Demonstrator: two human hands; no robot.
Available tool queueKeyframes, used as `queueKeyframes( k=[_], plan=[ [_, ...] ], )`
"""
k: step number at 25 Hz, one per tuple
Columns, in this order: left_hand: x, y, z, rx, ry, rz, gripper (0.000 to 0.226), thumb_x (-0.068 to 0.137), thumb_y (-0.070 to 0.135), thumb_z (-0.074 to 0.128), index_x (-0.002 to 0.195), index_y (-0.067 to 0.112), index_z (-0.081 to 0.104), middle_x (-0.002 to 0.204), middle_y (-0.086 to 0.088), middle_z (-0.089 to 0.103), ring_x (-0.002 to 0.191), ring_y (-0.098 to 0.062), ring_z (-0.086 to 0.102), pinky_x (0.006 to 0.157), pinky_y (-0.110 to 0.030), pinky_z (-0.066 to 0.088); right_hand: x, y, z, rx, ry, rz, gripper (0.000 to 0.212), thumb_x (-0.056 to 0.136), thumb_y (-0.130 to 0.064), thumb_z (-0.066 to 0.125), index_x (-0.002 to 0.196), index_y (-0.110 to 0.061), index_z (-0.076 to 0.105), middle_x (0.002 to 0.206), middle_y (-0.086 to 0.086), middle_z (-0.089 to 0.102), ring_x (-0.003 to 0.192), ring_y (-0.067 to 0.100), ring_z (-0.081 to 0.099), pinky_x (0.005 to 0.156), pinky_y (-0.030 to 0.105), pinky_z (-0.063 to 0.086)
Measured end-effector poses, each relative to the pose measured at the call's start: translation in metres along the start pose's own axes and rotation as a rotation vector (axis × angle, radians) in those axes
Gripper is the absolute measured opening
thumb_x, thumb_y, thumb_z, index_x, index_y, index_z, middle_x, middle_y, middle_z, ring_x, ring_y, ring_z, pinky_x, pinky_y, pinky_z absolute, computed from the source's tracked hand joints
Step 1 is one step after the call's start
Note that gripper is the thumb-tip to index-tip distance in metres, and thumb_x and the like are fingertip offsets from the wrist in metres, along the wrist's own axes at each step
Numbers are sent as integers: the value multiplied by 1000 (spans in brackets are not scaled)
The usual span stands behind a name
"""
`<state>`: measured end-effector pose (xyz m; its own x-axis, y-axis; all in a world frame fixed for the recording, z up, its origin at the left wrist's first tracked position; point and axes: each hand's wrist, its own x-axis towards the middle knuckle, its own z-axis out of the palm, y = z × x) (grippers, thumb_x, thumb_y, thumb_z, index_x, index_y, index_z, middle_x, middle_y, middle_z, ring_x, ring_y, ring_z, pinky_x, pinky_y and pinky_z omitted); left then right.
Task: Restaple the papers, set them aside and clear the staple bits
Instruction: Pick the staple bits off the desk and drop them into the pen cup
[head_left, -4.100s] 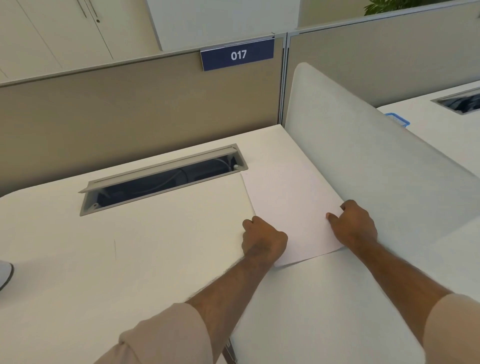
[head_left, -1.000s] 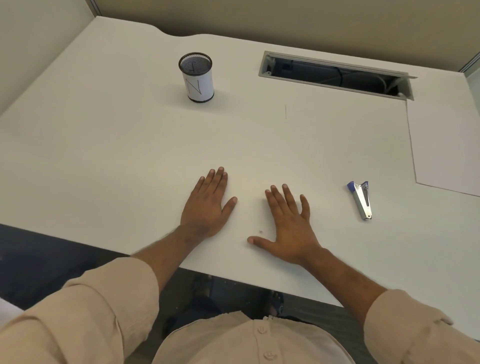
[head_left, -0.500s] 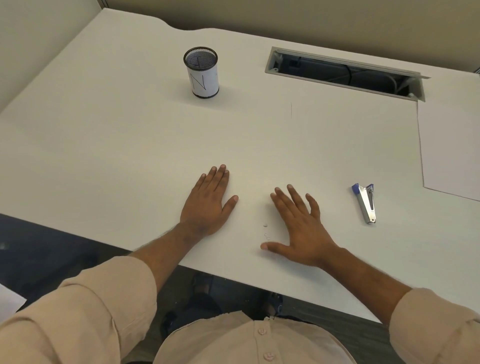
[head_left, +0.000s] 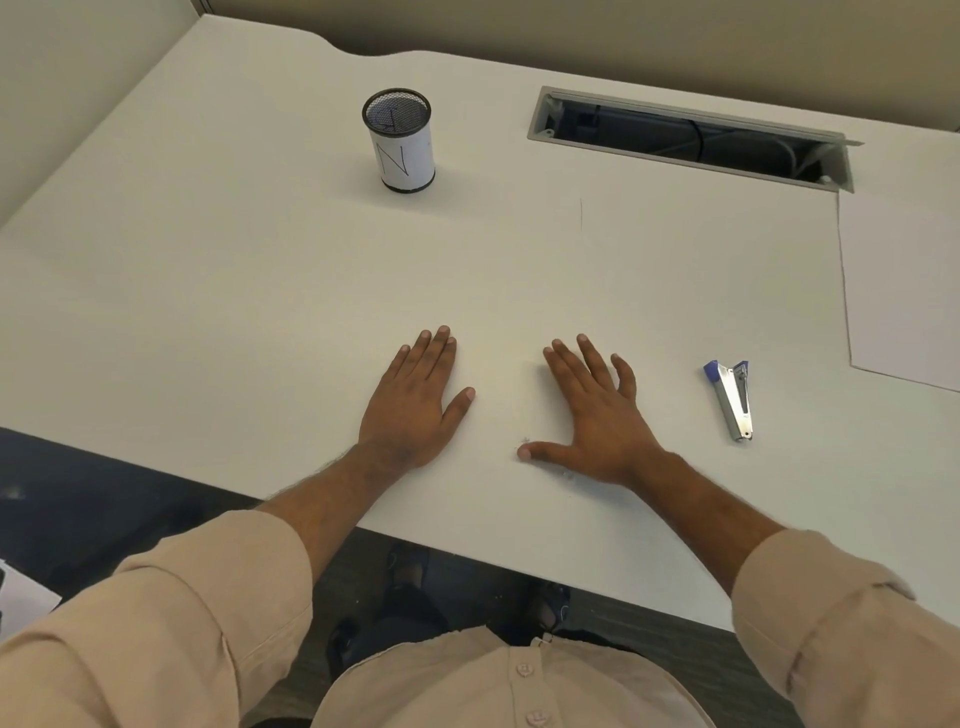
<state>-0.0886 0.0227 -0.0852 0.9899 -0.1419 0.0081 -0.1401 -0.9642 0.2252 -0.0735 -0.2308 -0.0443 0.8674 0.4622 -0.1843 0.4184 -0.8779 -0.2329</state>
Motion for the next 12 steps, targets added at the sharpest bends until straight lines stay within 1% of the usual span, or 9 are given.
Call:
queueKeyframes(
  k=[3,6,10,12],
  plan=[
    [0,0,1,9,-3,-4,69,100,53,21,157,16,7,165,3,1,151,-12,-2,123,-35,5,-12,-15,2,17,14,-49,115,69,-89,38,154,-22,-2,163,-4,-4,147,15,-20,118,52,-6],
    [0,-1,0,13,-11,0,69,101,54,22,156,15,7,165,2,2,151,-13,-1,123,-35,5,-20,-37,13,-61,0,-81,114,70,-91,30,154,-22,-4,163,-3,-7,146,17,-23,117,55,-8],
    [-1,1,0,20,-14,-3,69,101,54,22,156,15,7,165,2,1,151,-13,-2,123,-35,5,-7,-34,13,-37,62,115,114,70,-91,27,154,-19,-1,163,-3,-3,147,18,-21,115,55,-13],
    [-1,1,0,22,-20,-3,70,100,54,20,156,15,7,165,2,2,151,-13,-2,123,-35,5,-3,-26,9,-2,70,147,111,72,-89,28,154,-20,0,163,-4,-1,147,17,-21,116,54,-12]
  ],
)
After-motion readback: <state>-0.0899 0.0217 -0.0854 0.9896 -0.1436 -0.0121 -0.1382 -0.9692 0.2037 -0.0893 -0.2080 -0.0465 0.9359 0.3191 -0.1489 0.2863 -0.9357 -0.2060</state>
